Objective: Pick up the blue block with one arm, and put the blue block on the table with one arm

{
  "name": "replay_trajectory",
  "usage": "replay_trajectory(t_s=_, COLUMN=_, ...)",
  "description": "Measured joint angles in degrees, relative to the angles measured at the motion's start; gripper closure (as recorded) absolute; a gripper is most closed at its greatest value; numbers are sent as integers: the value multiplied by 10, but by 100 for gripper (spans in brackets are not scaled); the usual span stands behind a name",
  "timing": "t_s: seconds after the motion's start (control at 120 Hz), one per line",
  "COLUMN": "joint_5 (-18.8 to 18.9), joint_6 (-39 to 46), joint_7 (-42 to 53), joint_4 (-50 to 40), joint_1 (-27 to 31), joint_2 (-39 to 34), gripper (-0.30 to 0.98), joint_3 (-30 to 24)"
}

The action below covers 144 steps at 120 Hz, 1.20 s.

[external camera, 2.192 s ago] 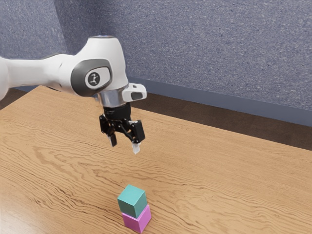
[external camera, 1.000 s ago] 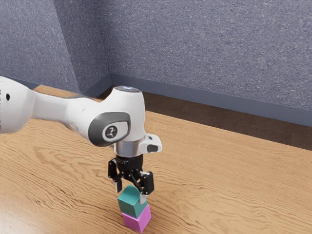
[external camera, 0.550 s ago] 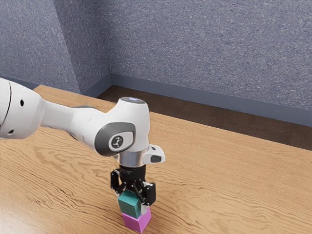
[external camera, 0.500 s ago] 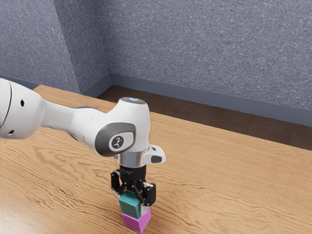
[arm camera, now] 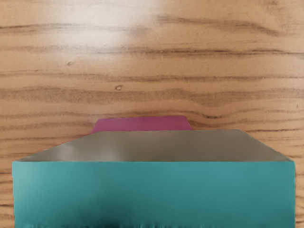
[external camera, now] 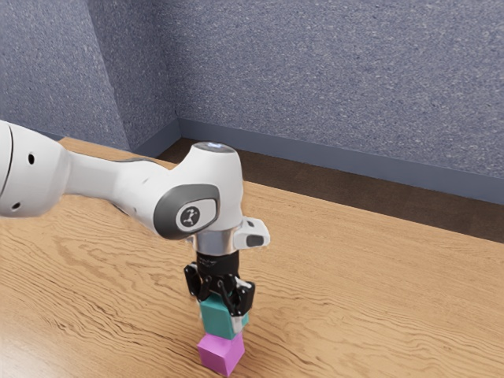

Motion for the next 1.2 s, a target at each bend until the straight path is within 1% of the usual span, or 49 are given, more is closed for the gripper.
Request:
replay_trajectory(t_s=0.092, joint_5=15, joint_6=0, joint_7=2, joint_4=6, joint_1=2, joint_2=1, gripper=31, joint_3=29)
replay_trajectory(t_s=0.183, joint_5=23, joint_6=0, joint_7=7, joint_4=7, joint_1=24, joint_2=3, gripper=32, joint_3=54)
replay_trajectory(t_s=0.308, joint_5=28, joint_6=1, joint_7=15, joint_4=7, joint_1=68, joint_2=20, gripper=32, joint_3=61)
replay_trajectory(t_s=0.45, joint_5=29, joint_6=5, joint_7=22, joint_4=6, joint_1=63, joint_2=47, gripper=32, joint_3=61)
replay_trajectory(t_s=0.525, joint_5=28, joint_6=7, joint_7=27, joint_4=6, joint_1=61, joint_2=50, gripper=25, joint_3=62)
replay_trajectory(t_s=0.733, joint_5=29, joint_6=10, joint_7=38, joint_4=14, joint_1=62, joint_2=44, gripper=11, joint_3=63)
replay_trajectory(t_s=0.867, joint_5=55, joint_6=7, joint_7=43, joint_4=57, joint_1=62, joint_2=23, gripper=6, joint_3=64)
replay_trajectory(t_s=0.917, joint_5=68, joint_6=-6, joint_7=45, joint_4=94, joint_1=62, joint_2=14, gripper=5, joint_3=64)
replay_trajectory(t_s=1.05, joint_5=92, joint_6=-98, joint_7=48, joint_4=260, joint_1=63, joint_2=8, gripper=3, joint_3=62)
replay_trajectory(t_s=1.2, joint_5=123, joint_6=-201, joint_7=48, joint_4=332, joint_1=58, joint_2=7, gripper=1, joint_3=57)
